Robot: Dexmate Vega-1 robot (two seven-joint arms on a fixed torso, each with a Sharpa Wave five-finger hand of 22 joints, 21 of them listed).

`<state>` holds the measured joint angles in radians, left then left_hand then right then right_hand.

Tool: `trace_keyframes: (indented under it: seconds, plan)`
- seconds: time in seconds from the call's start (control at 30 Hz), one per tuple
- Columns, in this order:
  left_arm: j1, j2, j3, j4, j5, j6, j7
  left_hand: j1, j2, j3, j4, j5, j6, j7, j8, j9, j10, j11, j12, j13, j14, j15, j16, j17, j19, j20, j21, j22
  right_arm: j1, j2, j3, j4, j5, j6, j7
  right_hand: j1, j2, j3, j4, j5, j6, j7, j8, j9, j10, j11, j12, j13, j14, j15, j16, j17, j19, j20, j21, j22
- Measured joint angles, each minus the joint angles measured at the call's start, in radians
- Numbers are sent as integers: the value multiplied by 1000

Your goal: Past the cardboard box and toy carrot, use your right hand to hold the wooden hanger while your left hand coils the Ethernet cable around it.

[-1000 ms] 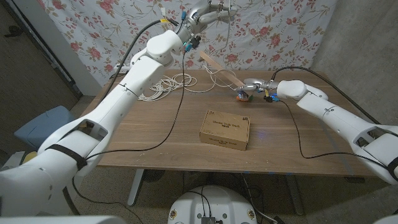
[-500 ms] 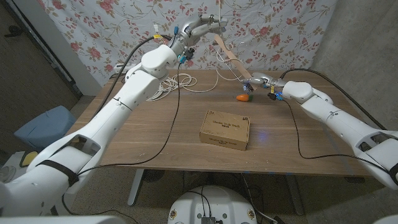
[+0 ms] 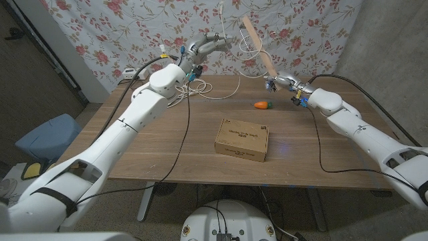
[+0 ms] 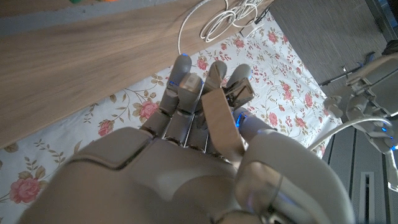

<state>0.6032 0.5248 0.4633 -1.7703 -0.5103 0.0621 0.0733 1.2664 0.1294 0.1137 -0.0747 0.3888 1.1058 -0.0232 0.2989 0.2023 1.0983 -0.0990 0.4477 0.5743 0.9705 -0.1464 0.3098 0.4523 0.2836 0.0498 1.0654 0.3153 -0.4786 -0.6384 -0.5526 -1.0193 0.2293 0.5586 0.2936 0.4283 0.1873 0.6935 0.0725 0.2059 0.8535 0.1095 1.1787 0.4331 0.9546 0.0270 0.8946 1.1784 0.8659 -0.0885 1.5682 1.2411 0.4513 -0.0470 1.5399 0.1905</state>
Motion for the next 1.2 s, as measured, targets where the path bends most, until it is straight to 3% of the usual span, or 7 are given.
trace_keyframes:
  seconds: [0.37,0.4,0.73,0.8,1.2]
  plan:
    - [35,3,-16,-10,-21,46,94,0,0,0,0,0,0,0,-6,0,7,4,-4,0,3,3,0,5,0,0,7,-5,-21,5,24,13,14,78,-15,0,0,-5,3,0,-7,0,0,-1,-1,1,0,-11,0,0,0,0,-5,3,-7,-5]
    - [50,-4,-24,-10,-24,50,101,0,0,0,0,0,0,0,-6,0,7,4,-4,0,3,3,0,5,-3,3,7,-5,-23,4,26,11,14,117,-26,0,0,-5,3,0,-7,0,0,-2,-1,1,0,-14,0,0,0,0,-5,3,-7,-5]
    - [60,-15,-32,-4,-66,83,171,7,7,-5,3,0,-1,1,-10,0,9,2,-7,0,9,-2,0,9,-5,6,15,-9,-54,-18,38,-42,-1,147,-42,0,0,-10,7,0,-7,0,1,-2,-1,1,0,-15,0,0,3,0,-5,2,-13,-4]
    - [73,-36,-49,12,-78,92,187,8,8,-6,3,0,-1,1,-10,0,9,2,-7,1,9,-2,0,9,-5,6,15,-9,-61,-24,39,-56,-45,182,-67,0,0,-10,7,0,-7,0,1,-2,-1,1,0,-14,0,0,3,0,-5,2,-13,-4]
    - [59,-63,-56,48,-117,128,232,8,11,-8,6,0,-3,3,-12,0,15,4,-9,8,9,-2,-5,14,-9,2,23,-14,-88,-52,40,-130,-135,227,-91,0,0,-11,6,0,-7,0,3,1,-2,2,0,-16,0,0,3,0,-5,2,-20,-9]
